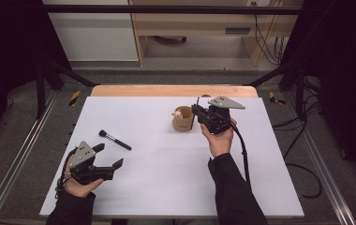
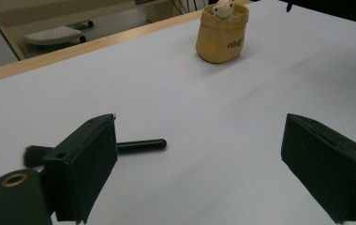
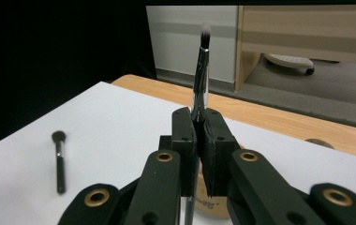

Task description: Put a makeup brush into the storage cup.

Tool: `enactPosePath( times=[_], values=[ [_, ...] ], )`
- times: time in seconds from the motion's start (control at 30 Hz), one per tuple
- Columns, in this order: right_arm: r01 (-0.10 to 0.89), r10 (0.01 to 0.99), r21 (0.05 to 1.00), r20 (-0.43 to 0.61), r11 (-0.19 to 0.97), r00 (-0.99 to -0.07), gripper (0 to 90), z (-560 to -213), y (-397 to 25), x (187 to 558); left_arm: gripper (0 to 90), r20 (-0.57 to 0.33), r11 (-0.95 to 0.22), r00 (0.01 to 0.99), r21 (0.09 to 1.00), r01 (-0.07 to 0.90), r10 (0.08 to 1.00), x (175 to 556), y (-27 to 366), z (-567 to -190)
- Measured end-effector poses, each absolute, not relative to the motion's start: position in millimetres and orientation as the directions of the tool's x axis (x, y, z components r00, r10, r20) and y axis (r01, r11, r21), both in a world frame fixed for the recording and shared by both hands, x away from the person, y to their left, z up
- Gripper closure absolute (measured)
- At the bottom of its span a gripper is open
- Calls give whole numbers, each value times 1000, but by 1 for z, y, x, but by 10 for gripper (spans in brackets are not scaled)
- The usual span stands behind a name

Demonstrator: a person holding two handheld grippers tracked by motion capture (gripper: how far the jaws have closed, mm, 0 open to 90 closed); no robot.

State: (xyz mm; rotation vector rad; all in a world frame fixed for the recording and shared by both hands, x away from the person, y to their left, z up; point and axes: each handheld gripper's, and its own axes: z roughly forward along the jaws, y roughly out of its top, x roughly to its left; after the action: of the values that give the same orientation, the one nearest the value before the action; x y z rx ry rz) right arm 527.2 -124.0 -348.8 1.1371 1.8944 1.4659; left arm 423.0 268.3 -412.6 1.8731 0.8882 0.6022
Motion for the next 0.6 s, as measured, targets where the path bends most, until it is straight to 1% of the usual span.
enactPosePath(
  times=[0.27, 0.6],
  values=[
    [293, 855, 951, 70, 98, -514, 856, -342, -118, 541, 102, 29, -288, 617, 901, 325, 786, 423, 268, -412],
    [289, 876, 954, 73, 79, -478, 856, -338, -114, 562, 102, 32, -292, 622, 900, 322, 782, 422, 268, -411]
  ],
)
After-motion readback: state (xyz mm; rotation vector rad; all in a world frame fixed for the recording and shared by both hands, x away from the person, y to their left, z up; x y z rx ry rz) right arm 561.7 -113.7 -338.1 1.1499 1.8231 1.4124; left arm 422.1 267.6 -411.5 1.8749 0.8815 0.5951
